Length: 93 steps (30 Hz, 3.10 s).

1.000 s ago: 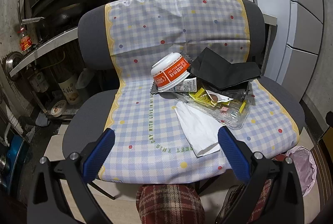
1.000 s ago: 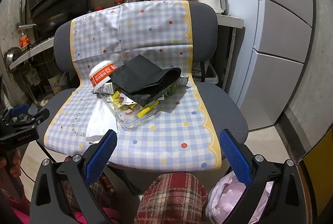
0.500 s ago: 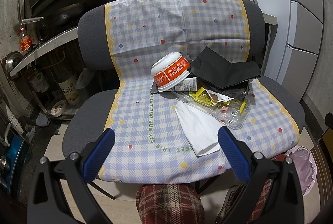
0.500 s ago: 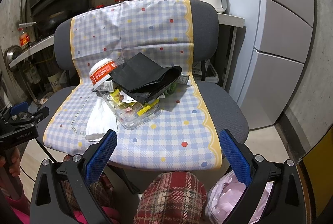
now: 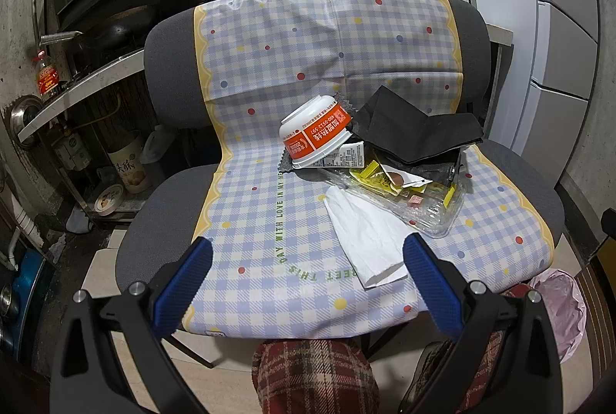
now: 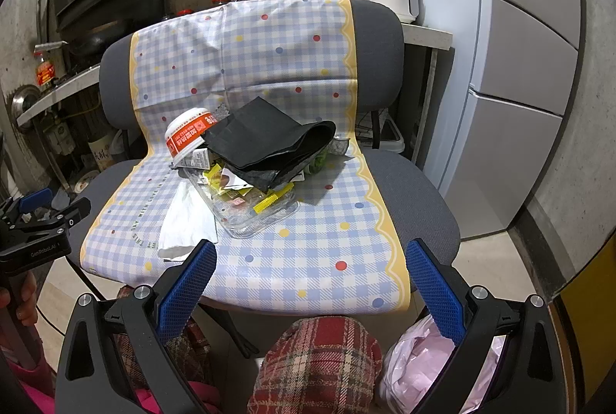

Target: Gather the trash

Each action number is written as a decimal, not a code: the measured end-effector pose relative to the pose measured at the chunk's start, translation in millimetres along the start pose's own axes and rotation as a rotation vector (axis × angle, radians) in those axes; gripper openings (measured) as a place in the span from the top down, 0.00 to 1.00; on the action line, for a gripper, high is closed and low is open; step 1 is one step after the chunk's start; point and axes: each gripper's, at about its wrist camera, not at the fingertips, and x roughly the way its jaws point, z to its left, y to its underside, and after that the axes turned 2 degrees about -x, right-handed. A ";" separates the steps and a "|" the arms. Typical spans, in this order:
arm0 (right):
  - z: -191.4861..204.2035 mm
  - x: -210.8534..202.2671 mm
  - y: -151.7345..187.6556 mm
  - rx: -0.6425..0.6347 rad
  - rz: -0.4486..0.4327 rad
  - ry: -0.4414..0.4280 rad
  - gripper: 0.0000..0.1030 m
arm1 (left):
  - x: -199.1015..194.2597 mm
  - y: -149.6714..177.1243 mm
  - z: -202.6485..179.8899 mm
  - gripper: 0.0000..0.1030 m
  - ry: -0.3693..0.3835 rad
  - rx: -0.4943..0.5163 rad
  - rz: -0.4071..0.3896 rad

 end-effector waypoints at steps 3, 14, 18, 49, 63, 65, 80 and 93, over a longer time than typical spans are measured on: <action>-0.4 -1.0 -2.1 -0.001 0.000 0.000 0.06 | 0.0 0.2 0.1 0.06 0.001 0.000 0.001; 4.8 9.8 5.8 -0.003 0.001 -0.008 0.06 | 6.0 4.4 2.4 0.06 -0.007 -0.001 0.014; -2.6 17.0 -5.3 0.055 -0.041 -0.079 0.06 | 17.0 4.6 1.2 0.06 0.001 0.000 0.027; -64.3 285.7 -124.7 0.403 0.187 -0.320 0.28 | 164.3 -49.2 -27.7 0.06 0.033 0.044 0.149; -56.7 306.2 -124.6 0.471 0.194 -0.437 0.66 | 182.3 -44.1 -26.1 0.06 0.042 0.028 0.174; -51.1 286.3 -139.5 0.414 0.136 -0.419 0.66 | 176.4 -44.4 -20.8 0.06 0.031 0.013 0.163; -12.9 103.5 -172.4 0.138 -0.242 -0.307 0.89 | 125.4 -25.7 19.8 0.06 -0.005 -0.049 0.086; -35.4 51.3 -91.4 0.142 -0.184 -0.198 0.88 | 166.6 14.2 -37.5 0.31 0.164 0.042 0.241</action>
